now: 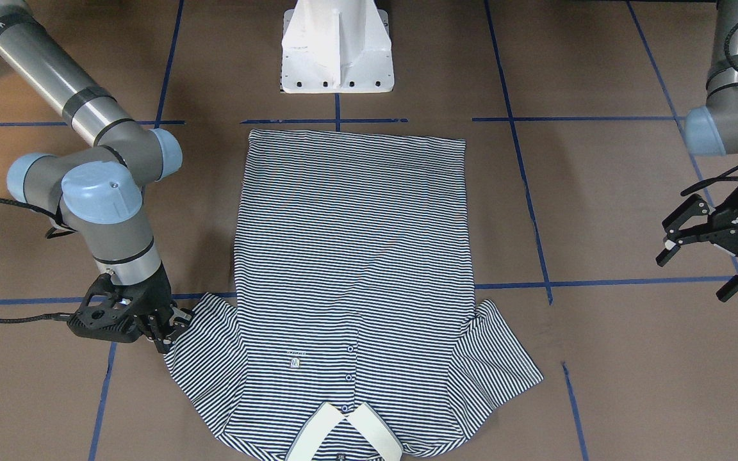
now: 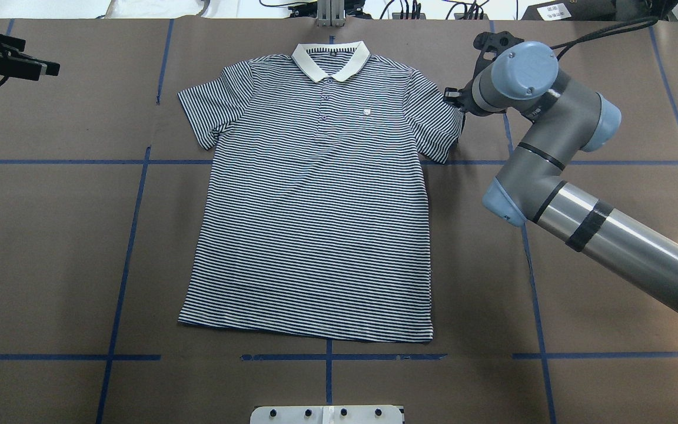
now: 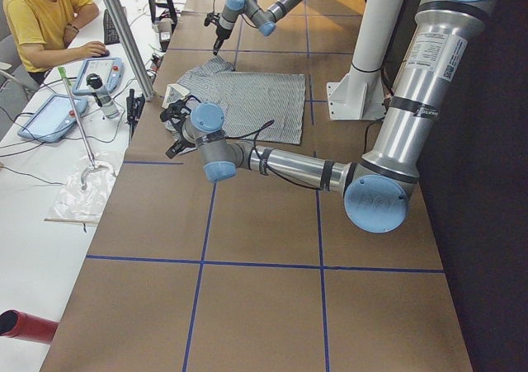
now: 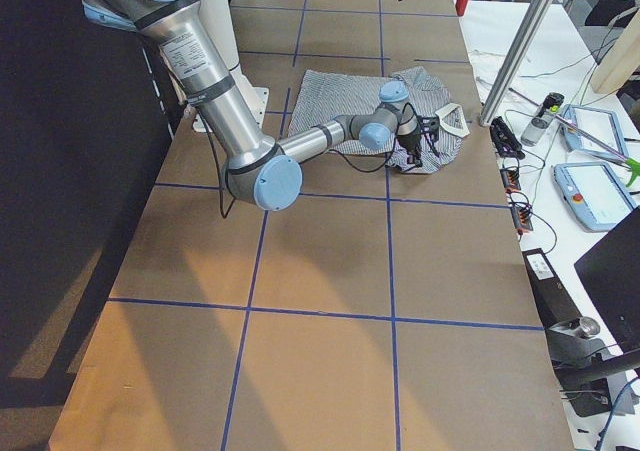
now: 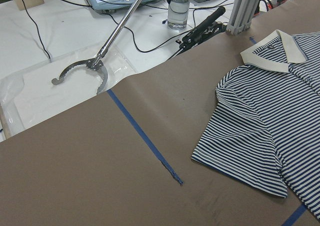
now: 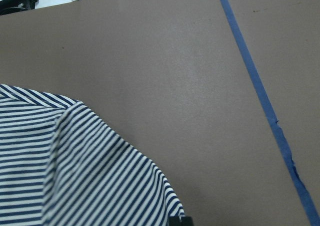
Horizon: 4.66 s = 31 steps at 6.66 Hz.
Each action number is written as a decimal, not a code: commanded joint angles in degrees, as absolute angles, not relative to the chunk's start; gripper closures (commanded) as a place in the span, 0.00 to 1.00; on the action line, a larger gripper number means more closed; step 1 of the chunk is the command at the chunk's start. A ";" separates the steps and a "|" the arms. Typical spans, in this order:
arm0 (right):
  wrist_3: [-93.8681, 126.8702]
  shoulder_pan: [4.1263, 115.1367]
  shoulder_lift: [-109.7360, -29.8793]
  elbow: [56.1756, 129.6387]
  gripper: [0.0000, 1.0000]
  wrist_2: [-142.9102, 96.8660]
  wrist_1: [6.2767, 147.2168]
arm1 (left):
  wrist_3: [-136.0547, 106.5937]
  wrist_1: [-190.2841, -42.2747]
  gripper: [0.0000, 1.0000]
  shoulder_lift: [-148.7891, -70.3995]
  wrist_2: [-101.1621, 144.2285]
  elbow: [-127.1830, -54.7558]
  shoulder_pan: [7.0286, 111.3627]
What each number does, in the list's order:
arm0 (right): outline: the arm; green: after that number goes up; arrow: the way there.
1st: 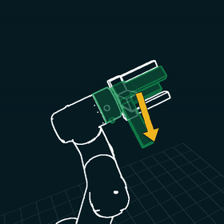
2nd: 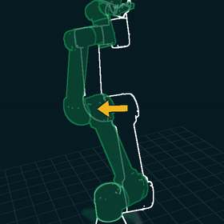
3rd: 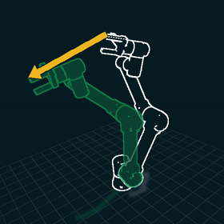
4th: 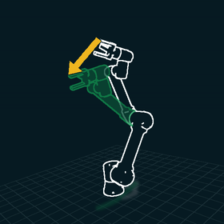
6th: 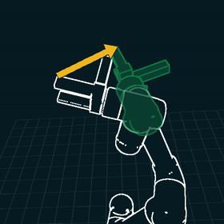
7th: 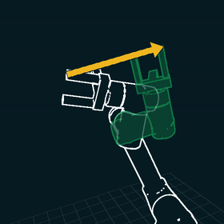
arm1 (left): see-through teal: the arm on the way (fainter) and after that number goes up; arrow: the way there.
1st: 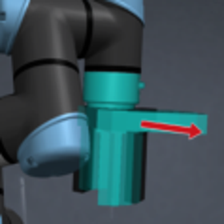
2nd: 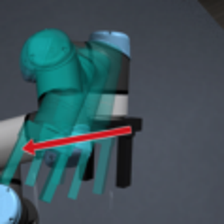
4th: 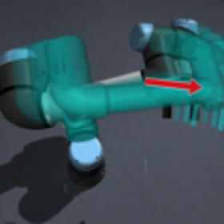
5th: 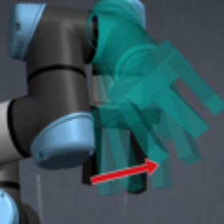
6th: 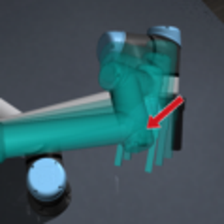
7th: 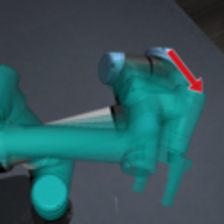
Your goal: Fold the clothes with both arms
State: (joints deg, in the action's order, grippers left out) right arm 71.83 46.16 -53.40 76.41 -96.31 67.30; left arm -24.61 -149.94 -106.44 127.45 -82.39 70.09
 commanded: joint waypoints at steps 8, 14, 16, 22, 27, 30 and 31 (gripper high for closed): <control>90.53 37.88 -29.36 58.45 1.00 -82.80 77.96 | -24.70 -149.94 0.00 -106.44 127.44 -82.44 70.05; 77.22 42.69 -29.35 59.75 0.00 -91.61 78.75 | -25.13 -150.20 0.00 -108.97 119.95 -82.00 66.30; 68.16 47.61 -34.94 65.09 0.00 -97.44 78.40 | -44.70 -149.60 0.00 -112.65 109.91 -79.30 56.28; 54.84 53.70 -47.90 76.82 0.00 -105.56 77.70 | -54.93 -149.68 0.31 -126.20 95.12 -57.68 51.34; 54.76 53.79 -48.95 77.25 0.00 -105.47 77.70 | -54.58 -149.59 0.39 -128.67 94.13 -53.71 49.05; 54.58 53.70 -49.13 77.25 0.00 -105.47 77.70 | -54.23 -149.59 0.41 -128.85 93.52 -52.29 48.96; 54.58 53.70 -49.22 77.17 0.00 -105.47 77.70 | -53.88 -149.59 0.42 -129.20 93.17 -51.69 48.87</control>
State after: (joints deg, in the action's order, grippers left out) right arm 54.59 53.74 -49.14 77.22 -105.47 77.70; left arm -54.21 -149.59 -128.93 93.58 -52.24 48.94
